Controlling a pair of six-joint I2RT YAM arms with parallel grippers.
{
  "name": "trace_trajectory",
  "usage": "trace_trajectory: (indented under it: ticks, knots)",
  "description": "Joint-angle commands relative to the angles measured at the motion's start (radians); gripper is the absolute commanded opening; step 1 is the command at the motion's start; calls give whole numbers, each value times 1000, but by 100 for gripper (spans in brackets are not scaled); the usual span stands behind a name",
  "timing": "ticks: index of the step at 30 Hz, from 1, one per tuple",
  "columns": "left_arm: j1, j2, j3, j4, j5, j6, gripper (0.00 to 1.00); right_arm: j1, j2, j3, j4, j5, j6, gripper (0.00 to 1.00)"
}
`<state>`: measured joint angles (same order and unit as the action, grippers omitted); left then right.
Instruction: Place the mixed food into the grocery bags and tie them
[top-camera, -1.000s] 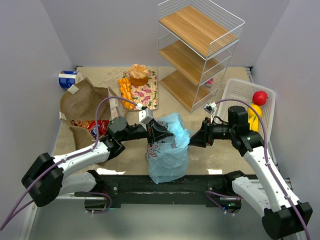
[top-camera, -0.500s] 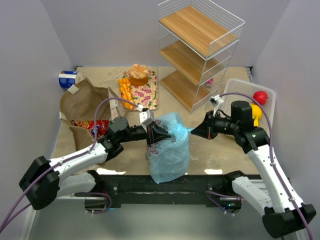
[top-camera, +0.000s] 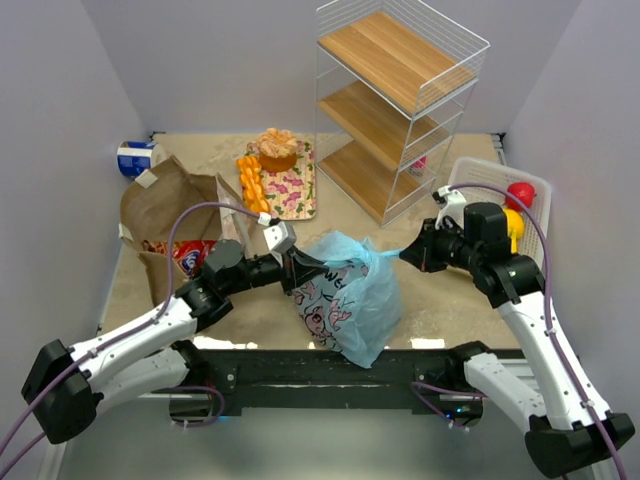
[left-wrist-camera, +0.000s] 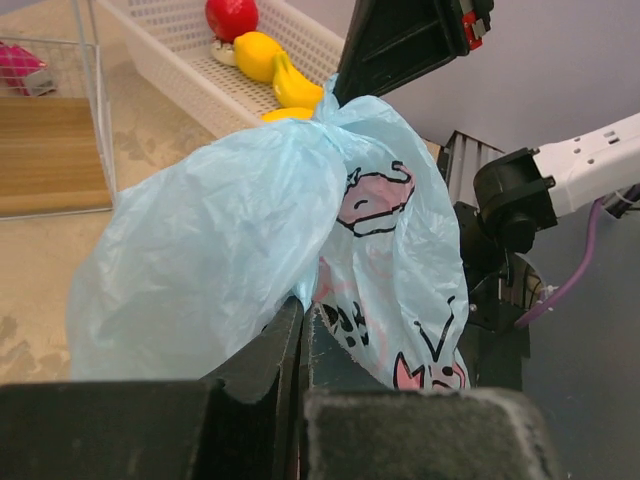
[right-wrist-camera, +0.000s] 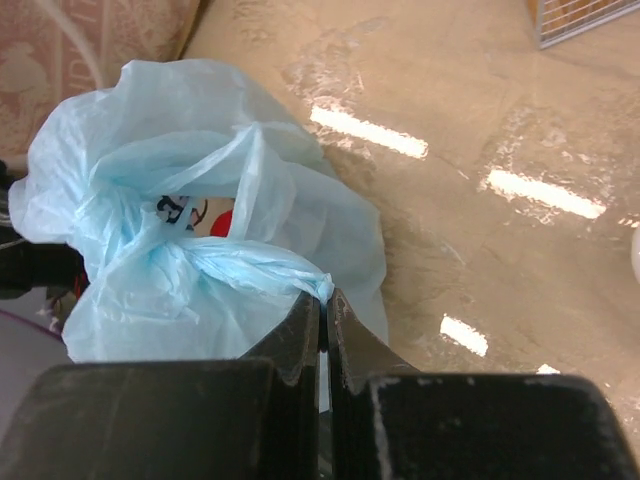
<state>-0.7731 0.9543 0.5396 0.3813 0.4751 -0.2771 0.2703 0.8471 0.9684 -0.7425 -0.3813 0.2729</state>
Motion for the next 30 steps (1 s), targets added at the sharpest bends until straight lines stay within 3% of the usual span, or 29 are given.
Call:
trace_trajectory:
  ticks: [1, 9, 16, 22, 30]
  knots:
    - [6, -98, -12, -51, -121, 2, 0, -10, -20, -10, 24, 200, 12, 0]
    - [9, -123, 73, -130, -257, 16, 0, -9, 23, 40, 135, 312, 2, 0]
    - [23, -195, -145, -98, -435, -122, 0, -17, 0, -213, 308, 433, 90, 0]
    - [26, -308, -231, -176, -543, -195, 0, -25, 6, -287, 324, 519, 98, 0]
    - [31, -258, -97, -217, -530, -110, 0, -28, 0, -171, 325, 545, 92, 0]
